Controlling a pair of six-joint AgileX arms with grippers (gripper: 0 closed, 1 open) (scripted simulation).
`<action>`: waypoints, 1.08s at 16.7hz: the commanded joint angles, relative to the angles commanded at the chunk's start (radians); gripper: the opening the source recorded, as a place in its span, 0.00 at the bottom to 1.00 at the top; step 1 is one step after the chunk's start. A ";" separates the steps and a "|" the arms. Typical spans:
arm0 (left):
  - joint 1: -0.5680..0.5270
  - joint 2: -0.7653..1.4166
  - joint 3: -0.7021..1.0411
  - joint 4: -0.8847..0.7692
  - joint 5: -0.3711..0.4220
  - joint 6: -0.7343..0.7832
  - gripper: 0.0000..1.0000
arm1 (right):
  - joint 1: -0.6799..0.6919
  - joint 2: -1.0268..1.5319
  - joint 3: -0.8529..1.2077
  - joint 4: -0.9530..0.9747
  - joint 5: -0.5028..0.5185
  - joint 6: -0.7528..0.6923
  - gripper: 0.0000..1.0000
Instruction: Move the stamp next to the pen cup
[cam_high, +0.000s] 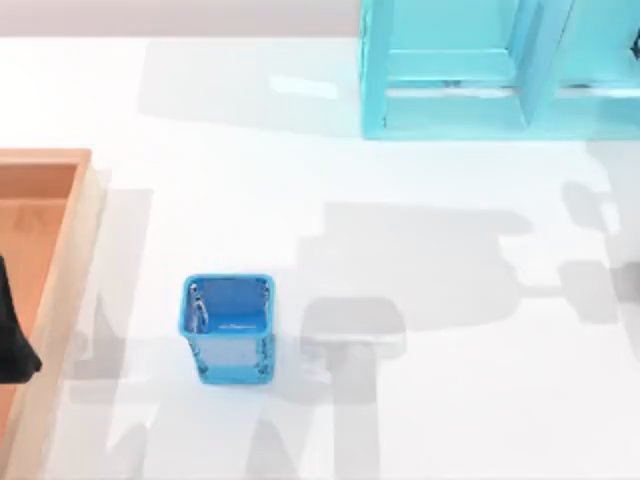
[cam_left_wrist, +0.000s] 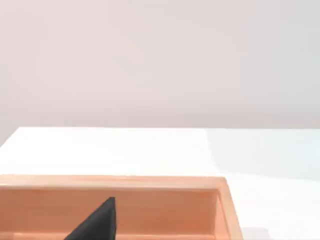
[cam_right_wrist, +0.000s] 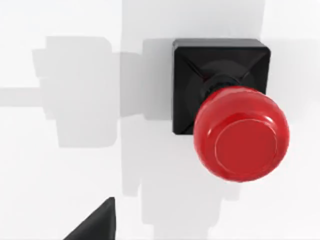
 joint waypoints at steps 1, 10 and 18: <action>0.000 0.000 0.000 0.000 0.000 0.000 1.00 | -0.001 0.003 -0.012 0.013 0.000 0.001 1.00; 0.000 0.000 0.000 0.000 0.000 0.000 1.00 | -0.002 0.068 -0.291 0.359 0.000 0.003 1.00; 0.000 0.000 0.000 0.000 0.000 0.000 1.00 | -0.002 0.070 -0.301 0.370 0.000 0.003 0.77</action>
